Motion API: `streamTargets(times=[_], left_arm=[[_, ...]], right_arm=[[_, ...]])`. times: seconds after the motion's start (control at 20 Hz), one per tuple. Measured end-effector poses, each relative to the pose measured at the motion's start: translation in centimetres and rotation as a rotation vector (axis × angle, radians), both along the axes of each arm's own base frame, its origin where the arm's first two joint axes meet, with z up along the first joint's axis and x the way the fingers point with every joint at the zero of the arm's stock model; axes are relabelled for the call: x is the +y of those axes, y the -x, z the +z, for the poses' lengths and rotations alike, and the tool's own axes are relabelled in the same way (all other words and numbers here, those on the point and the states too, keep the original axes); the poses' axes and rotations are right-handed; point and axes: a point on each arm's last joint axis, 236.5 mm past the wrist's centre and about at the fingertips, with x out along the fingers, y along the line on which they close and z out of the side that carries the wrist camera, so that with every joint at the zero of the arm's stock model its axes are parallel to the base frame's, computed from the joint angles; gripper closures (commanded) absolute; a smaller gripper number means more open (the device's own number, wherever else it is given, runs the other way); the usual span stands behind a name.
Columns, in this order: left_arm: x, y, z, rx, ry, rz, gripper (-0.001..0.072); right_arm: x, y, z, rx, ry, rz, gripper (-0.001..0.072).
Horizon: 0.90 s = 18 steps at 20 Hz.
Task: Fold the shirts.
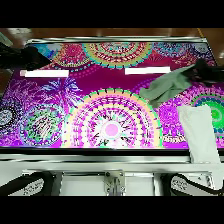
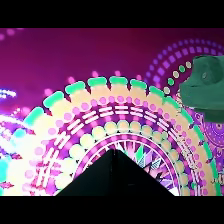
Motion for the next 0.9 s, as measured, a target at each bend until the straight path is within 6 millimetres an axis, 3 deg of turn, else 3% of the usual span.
streamTargets(times=[0.2, 0.35, 0.65, 0.9], left_arm=[[-0.1, 0.4, -0.4, 0.02, -0.005, -0.011, 0.0666], [-0.2, 1.0, -0.8, 0.047, -0.014, -0.026, 0.0666], [-0.8, 1.7, -1.0, 0.072, -0.004, -0.053, 0.0666], [-1.1, 1.9, -1.0, 0.075, 0.0, -0.063, 0.0666]], right_arm=[[-9.5, 2.7, 1.0, 0.013, 0.131, -0.189, 0.0658], [-14.3, 4.8, 0.5, 0.05, 0.206, -0.278, 0.0658], [-19.3, 10.2, -3.2, 0.275, 0.336, -0.352, 0.0658], [-19.6, 16.2, -7.3, 0.557, 0.333, -0.364, 0.0658]])
